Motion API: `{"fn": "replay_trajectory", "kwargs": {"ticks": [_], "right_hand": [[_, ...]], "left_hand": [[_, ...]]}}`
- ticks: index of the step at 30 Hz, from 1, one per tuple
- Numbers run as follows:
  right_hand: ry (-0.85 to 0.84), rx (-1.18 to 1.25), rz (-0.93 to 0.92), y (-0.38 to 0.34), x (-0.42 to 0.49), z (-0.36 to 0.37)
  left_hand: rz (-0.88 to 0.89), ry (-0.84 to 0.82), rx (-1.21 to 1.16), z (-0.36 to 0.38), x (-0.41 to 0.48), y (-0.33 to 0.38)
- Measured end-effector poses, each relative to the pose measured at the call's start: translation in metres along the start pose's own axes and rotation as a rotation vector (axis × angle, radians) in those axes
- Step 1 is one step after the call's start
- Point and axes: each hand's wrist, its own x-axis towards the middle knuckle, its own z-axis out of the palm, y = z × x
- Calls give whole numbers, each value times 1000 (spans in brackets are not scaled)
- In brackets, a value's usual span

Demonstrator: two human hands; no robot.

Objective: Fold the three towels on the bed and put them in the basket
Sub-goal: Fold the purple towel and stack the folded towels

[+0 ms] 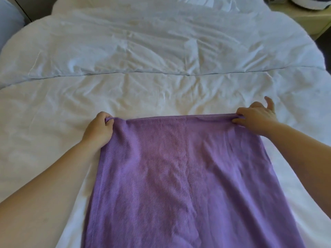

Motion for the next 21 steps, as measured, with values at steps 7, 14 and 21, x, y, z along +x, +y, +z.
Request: {"fn": "replay_trajectory", "kwargs": {"ticks": [7,14,21], "right_hand": [[-4,-75,101,26,6,6],[79,100,268,40,17,22],[127,292,290,41,24,24]], "left_hand": [[-109,75,118,8,-3,6],[-177,115,205,13,-4,7],[-228,117,-126,15,5,4]]}}
